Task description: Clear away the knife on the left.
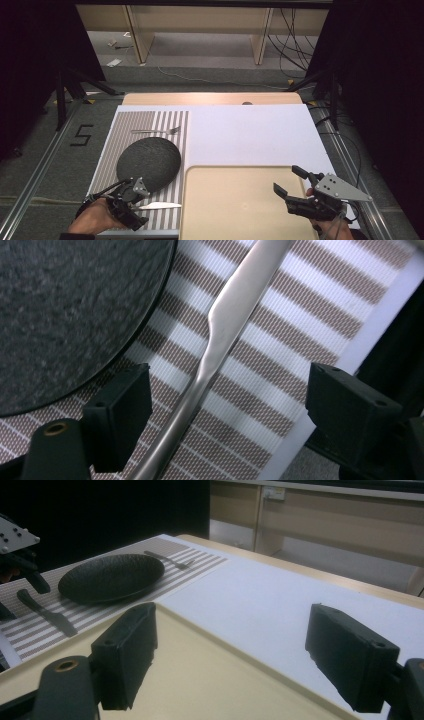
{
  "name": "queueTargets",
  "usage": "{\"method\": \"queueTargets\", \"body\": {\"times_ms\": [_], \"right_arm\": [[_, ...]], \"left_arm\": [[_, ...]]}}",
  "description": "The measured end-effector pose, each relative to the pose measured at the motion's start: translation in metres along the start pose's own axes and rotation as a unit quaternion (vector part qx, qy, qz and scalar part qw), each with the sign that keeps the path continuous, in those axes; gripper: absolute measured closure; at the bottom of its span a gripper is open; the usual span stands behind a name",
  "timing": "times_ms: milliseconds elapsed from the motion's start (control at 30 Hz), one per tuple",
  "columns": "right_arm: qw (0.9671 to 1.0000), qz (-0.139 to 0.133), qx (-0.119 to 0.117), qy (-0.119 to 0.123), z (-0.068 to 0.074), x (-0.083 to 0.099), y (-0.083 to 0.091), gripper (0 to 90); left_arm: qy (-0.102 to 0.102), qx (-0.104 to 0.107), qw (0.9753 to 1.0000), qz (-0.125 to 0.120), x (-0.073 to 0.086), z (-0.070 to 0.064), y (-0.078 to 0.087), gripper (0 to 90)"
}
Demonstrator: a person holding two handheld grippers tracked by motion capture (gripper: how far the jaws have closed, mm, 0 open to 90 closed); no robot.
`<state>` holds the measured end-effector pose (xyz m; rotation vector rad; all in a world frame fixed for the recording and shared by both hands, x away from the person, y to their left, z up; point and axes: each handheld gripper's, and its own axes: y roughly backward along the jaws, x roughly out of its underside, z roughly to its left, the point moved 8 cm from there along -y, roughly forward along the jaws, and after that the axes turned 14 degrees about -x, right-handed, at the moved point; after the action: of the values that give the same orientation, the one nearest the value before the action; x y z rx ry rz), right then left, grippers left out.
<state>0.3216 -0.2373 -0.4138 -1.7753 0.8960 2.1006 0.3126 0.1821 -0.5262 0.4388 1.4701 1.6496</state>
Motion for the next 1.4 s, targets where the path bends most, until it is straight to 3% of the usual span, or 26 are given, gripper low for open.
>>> {"method": "queueTargets", "body": {"times_ms": [100, 333, 600, 733, 1000, 1267, 1400], "right_arm": [[1.0, 0.0, 0.0, 0.0, 0.0, 0.0, 0.0, 21.5], [1.0, 0.0, 0.0, 0.0, 0.0, 0.0, 0.0, 21.6], [1.0, 0.002, 0.0, 0.0, 0.0, 0.0, -0.001, 21.6], [1.0, 0.002, -0.001, 0.0, 0.0, 0.0, -0.001, 21.6], [1.0, 0.002, -0.001, 0.0, 0.0, 0.0, 0.0, 21.7], [1.0, 0.002, -0.001, 0.001, 0.0, 0.0, 0.0, 21.7], [1.0, 0.002, -0.001, 0.001, 0.0, 0.0, 0.0, 21.7]], "left_arm": [[-0.002, -0.005, 0.9999, 0.014, 0.003, 0.003, -0.005, 20.7], [0.004, -0.012, 0.9993, 0.035, 0.002, 0.008, -0.01, 36.3], [-0.003, -0.007, 0.9983, 0.058, 0.003, 0.008, -0.015, 47.4], [0.008, 0.009, 0.9978, 0.065, 0.003, 0.01, -0.017, 50.3], [0.023, 0.005, 0.997, 0.074, 0.004, 0.015, -0.017, 61.5], [-0.01, 0.0, 0.9961, 0.087, 0.004, 0.009, -0.015, 66.4], [-0.018, -0.001, 0.9954, 0.094, 0.003, 0.006, -0.014, 73.5]]}}
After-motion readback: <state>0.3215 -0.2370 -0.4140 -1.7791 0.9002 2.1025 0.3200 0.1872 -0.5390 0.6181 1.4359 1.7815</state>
